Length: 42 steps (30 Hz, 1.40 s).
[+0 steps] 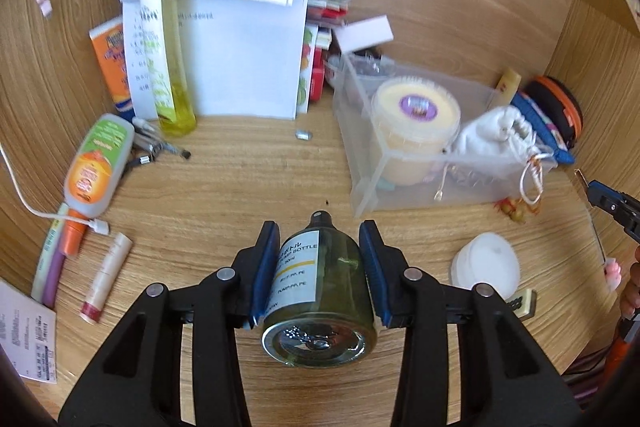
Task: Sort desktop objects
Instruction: 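Carry the card pack and green spray bottle over the clear box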
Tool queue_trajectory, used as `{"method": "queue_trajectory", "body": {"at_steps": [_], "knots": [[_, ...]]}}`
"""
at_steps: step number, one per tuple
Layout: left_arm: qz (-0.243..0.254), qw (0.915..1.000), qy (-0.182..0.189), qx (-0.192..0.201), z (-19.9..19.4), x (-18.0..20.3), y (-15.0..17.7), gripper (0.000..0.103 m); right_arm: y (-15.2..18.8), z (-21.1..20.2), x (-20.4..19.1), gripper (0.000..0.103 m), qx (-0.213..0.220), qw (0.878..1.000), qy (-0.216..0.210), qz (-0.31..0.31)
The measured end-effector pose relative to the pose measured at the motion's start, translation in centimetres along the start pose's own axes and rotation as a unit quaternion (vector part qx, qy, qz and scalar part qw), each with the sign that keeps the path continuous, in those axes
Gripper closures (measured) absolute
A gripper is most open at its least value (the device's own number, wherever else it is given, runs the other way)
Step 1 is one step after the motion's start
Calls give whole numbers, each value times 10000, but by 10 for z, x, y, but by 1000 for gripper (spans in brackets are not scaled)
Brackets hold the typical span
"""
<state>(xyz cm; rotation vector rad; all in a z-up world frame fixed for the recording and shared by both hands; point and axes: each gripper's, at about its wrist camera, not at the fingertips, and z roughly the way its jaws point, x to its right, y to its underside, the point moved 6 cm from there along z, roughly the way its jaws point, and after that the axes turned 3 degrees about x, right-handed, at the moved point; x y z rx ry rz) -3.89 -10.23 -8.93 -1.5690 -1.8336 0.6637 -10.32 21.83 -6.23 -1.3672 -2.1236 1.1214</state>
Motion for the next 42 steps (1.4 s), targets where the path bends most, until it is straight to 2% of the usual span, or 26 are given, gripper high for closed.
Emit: {"method": "queue_trajectory", "body": {"at_steps": [7, 15, 19, 22, 32, 37, 42], "knots": [[-15, 9993, 102, 357, -17, 6, -24, 62, -21, -5, -14, 78, 270, 9993, -96, -236], [226, 9968, 285, 712, -27, 31, -60, 62, -41, 3, -36, 78, 444, 9972, -275, -530], [272, 9954, 444, 806, -27, 43, -78, 62, -44, 12, -37, 78, 395, 9972, -348, -522], [278, 9948, 601, 773, -20, 52, -90, 62, -47, 19, -35, 78, 365, 9975, -353, -485], [470, 9940, 744, 645, 9, 84, -119, 62, -73, 47, -13, 78, 333, 9983, -268, -384], [558, 9942, 832, 384, 35, 101, -125, 62, -86, 65, -6, 78, 261, 9987, -248, -365], [700, 9941, 814, 131, 59, 116, -125, 62, -89, 91, -1, 78, -19, 9991, -192, -366]]}}
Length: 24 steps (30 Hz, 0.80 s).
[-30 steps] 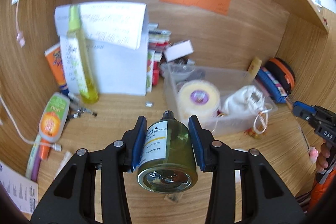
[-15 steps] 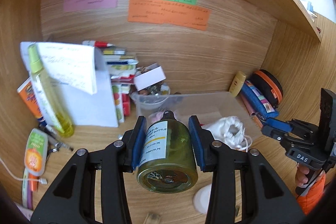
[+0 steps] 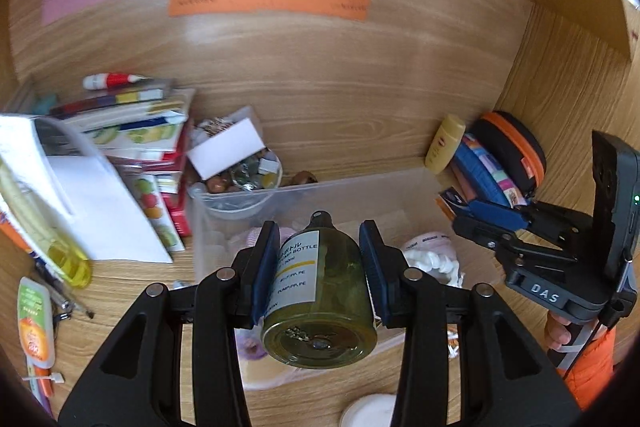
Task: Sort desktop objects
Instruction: 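Carry the card pack and green spray bottle over the clear box, then open both grippers to drop the card pack and spray bottle into the box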
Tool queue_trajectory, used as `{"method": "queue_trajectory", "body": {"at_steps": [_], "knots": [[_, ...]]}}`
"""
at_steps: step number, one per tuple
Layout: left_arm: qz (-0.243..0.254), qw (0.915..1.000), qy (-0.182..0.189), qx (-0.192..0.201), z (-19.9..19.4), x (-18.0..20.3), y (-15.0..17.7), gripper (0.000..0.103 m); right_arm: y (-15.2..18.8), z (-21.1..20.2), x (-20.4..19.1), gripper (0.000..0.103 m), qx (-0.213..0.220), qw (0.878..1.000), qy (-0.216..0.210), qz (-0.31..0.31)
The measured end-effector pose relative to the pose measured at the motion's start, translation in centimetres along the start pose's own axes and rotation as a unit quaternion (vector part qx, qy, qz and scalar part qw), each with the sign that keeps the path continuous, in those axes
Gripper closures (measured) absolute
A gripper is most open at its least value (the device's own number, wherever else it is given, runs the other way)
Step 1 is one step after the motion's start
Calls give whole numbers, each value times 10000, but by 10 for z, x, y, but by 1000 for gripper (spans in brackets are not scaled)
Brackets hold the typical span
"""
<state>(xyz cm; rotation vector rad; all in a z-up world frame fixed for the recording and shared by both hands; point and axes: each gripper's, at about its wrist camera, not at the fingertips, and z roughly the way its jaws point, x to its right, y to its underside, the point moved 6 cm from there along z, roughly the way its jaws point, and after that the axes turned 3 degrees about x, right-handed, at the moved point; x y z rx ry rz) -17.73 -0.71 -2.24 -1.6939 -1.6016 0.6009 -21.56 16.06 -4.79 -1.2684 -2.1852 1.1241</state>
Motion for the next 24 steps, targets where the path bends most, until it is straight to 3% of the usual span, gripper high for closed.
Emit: {"method": "queue_trajectory", "body": {"at_steps": [11, 17, 19, 21, 22, 24], "knots": [[307, 9979, -190, -529, 50, 18, 10, 62, 5, 38, -1, 78, -444, 9988, 69, -206], [382, 9975, -141, -572, 50, 22, 12, 62, 9, 40, -4, 77, -525, 9982, 124, -265], [362, 9977, -103, -571, 48, 23, 10, 62, 8, 36, -4, 71, -453, 9983, 201, -317], [329, 9980, -49, -545, 44, 24, 8, 62, 6, 30, -4, 54, -365, 9984, 302, -320], [326, 9981, -37, -523, 41, 24, 8, 61, 4, 27, -4, 51, -287, 9984, 347, -329], [317, 9985, -20, -454, 34, 24, 6, 54, 0, 18, -4, 43, -128, 9980, 488, -370]]}}
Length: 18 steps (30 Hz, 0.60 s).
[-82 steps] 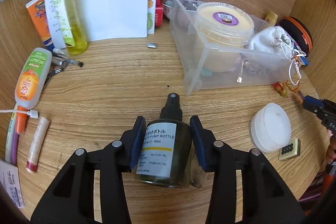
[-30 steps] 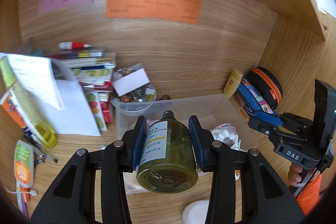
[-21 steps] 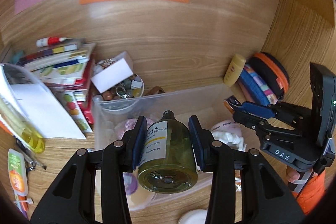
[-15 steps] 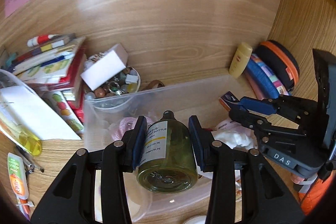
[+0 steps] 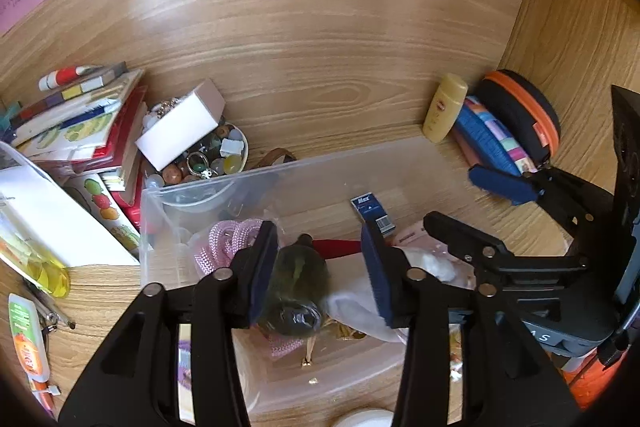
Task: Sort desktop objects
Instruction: 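Open both grippers to drop the card pack and spray bottle into the box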
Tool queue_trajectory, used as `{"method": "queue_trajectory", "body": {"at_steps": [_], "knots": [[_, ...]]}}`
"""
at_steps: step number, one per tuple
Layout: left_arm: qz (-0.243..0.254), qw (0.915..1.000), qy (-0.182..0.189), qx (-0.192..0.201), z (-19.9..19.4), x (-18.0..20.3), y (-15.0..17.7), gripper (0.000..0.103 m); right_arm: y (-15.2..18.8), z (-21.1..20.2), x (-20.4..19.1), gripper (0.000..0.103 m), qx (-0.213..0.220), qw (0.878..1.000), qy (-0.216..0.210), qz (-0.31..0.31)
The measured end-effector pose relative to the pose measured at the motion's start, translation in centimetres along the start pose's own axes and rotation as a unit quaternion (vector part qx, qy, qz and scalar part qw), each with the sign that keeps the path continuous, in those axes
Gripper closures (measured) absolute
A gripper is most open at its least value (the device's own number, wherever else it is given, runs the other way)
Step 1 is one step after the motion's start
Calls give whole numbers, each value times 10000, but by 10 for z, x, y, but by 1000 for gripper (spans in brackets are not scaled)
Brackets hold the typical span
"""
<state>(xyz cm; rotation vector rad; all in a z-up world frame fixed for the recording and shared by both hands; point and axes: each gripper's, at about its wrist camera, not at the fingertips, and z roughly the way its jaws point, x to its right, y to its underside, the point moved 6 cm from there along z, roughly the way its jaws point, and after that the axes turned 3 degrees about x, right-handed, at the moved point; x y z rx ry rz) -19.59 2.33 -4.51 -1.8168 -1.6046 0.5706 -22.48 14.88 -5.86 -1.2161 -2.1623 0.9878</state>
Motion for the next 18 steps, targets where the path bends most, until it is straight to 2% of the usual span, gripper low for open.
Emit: {"method": "queue_trajectory", "body": {"at_steps": [1, 3, 4, 5, 6, 12, 14, 18], "knots": [[-2, 10000, 8, 47, -4, 0, -1, 52, -2, -5, -1, 41, 69, 10000, 40, -23], [7, 9999, 5, 164, -15, 0, -2, 47, -5, -16, -2, 27, 217, 9997, 116, -29], [7, 9998, -2, 212, -20, 0, -2, 45, -6, -20, -2, 25, 266, 9995, 159, -23], [-14, 9996, -6, 287, -28, -1, -2, 38, -7, -26, -2, 22, 346, 9992, 212, -26], [-30, 9994, -5, 346, -32, -2, -3, 31, -8, -32, -3, 21, 410, 9989, 233, -25], [-103, 9972, -146, 728, -65, -10, 0, 20, -5, -57, -11, 18, 472, 9988, 121, 62], [-105, 9962, -247, 824, -76, -14, 4, 13, -3, -66, -15, 17, 506, 9987, 78, 84], [-79, 9944, -475, 944, -90, -21, 15, 11, 7, -83, -24, 17, 590, 9982, 43, 72]]}}
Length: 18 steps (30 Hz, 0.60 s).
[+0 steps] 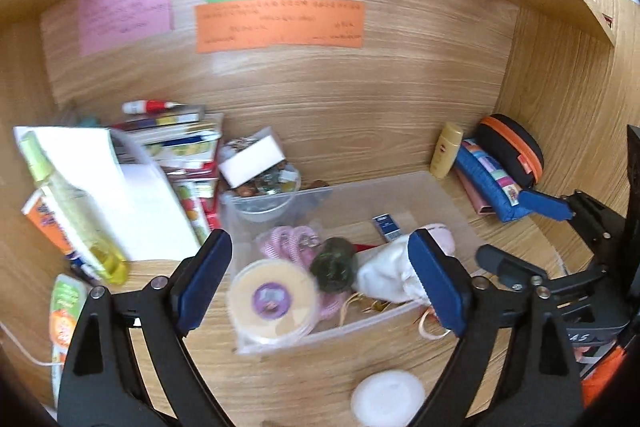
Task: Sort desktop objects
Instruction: 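Open both grippers to drop the card pack and spray bottle into the box, then grasp the small square eraser with the right gripper while the left grasps the clear block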
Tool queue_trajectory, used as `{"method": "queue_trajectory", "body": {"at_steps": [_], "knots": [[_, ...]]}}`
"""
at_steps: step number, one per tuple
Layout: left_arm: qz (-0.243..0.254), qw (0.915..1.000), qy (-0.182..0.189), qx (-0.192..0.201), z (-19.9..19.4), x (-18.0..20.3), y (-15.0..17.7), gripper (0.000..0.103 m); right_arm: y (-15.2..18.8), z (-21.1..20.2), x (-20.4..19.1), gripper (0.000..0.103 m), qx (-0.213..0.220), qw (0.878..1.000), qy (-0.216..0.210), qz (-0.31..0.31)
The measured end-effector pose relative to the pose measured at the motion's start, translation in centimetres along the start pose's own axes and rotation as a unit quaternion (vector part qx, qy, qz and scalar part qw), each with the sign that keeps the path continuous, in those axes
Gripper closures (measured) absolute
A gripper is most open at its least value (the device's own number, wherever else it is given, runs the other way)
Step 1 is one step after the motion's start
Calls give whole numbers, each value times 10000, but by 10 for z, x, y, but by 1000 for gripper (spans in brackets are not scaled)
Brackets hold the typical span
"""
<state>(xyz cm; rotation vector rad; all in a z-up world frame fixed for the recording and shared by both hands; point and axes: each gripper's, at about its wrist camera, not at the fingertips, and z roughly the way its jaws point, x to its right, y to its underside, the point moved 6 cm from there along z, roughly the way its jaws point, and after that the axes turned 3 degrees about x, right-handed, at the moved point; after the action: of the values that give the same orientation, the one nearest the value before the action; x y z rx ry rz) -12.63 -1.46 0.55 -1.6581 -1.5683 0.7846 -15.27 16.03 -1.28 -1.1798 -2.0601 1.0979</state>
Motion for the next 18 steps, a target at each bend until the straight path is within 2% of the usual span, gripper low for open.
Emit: {"method": "queue_trajectory", "body": {"at_steps": [5, 10, 13, 18], "knots": [[-82, 9998, -176, -14, -16, -18, 16, 9, 13, -9, -13, 17, -28, 10000, -85, 21], [-190, 9990, -355, -211, -25, -37, 37, 9, 28, -15, -26, 16, -124, 9998, -171, 31], [-394, 9984, -277, -285, -27, -47, 52, 9, 40, -17, -35, 16, -205, 9997, -157, -54], [-416, 9980, -229, -413, -31, -54, 74, 9, 65, -19, -49, 16, -394, 9987, -186, -254]]}}
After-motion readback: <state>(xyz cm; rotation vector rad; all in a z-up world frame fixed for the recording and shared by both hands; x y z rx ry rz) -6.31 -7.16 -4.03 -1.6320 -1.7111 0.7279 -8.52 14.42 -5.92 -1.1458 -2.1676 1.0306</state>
